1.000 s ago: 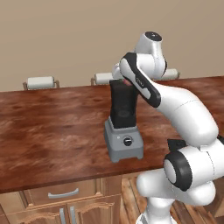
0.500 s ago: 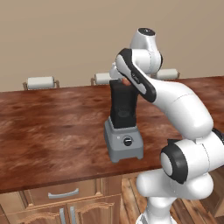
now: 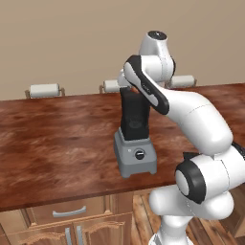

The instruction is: Open the blender lid, put the peach in the blender, close the lid, and start the blender.

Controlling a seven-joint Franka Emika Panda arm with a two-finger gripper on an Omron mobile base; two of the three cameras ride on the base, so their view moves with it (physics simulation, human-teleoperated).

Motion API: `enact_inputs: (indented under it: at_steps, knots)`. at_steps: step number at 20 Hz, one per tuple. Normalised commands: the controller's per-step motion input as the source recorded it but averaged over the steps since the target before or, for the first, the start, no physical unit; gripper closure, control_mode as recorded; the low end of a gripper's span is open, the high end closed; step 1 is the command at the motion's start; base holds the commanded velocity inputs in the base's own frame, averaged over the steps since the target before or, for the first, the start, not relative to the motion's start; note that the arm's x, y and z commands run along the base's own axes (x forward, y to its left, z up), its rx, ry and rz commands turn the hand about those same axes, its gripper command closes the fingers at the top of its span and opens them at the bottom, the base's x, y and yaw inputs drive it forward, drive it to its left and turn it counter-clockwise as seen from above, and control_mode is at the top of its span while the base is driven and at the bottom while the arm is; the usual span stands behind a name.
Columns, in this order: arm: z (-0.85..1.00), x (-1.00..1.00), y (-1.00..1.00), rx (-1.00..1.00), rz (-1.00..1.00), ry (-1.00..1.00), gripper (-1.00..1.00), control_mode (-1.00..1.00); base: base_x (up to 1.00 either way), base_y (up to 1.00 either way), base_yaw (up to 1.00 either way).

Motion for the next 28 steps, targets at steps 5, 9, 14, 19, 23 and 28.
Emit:
enact_inputs:
  at_steps: [5, 9, 14, 19, 23, 28]
  knots:
    - [-0.11, 0.00, 0.24, -0.04, 0.00, 0.00, 1.00, -1.00, 0.00, 0.00, 0.00]
    - [-0.41, 0.00, 0.18, -0.02, 0.00, 0.08, 1.00, -1.00, 0.00, 0.00, 0.00]
    - [-0.47, 0.02, 0.03, 0.00, 0.00, 0.10, 1.00, -1.00, 0.00, 0.00, 0.00]
    - [-0.47, 0.08, 0.00, 0.00, 0.00, 0.02, 1.00, -1.00, 0.00, 0.00, 0.00]
    - [-0.48, -0.01, 0.00, 0.00, 0.00, 0.00, 1.00, -1.00, 0.00, 0.00, 0.00]
    - [-0.38, -0.02, 0.00, 0.00, 0.00, 0.00, -1.00, -1.00, 0.00, 0.00, 0.00]
